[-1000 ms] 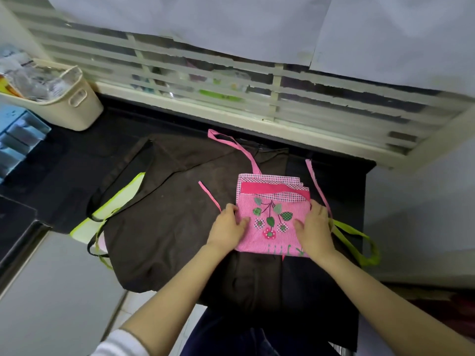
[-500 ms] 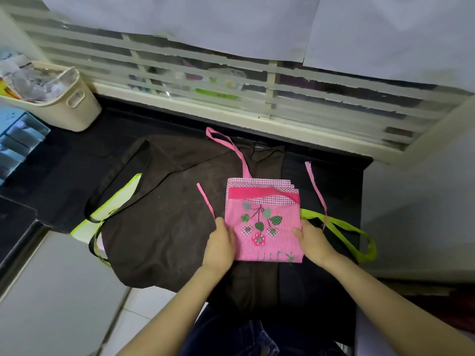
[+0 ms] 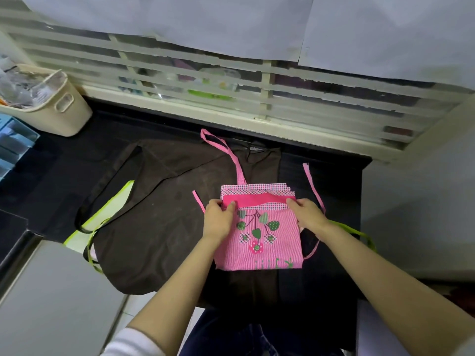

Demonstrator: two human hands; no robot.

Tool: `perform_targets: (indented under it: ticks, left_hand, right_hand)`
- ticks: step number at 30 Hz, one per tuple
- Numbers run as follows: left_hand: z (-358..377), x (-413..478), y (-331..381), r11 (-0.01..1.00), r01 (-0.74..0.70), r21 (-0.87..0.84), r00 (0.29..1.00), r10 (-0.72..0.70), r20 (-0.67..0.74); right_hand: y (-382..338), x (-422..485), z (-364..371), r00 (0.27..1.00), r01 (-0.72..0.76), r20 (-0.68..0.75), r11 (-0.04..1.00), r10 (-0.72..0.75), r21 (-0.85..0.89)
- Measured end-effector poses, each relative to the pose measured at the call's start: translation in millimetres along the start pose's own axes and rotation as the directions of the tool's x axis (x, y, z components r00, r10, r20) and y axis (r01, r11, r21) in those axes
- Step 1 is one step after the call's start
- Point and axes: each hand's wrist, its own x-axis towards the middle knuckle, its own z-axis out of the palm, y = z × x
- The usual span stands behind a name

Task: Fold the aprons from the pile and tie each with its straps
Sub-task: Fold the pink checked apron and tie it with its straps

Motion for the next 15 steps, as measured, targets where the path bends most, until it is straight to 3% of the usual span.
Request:
perform_targets:
  ticks: [5, 15]
  left_hand:
    - [5, 12, 0, 0.997, -0.083, 0.011, 0.996, 0.083, -0.021]
    - [6, 15, -6, 0.972, -0.233, -0.018, 0.969, 0.231, -0.085]
  right_hand:
    - [-10, 7, 5, 0.972, 0.067, -0.22, 0.996, -0.08, -0.067]
    - [-11, 15, 7, 0.856, 0.352, -0.352, 0.925, -0.379, -0.141]
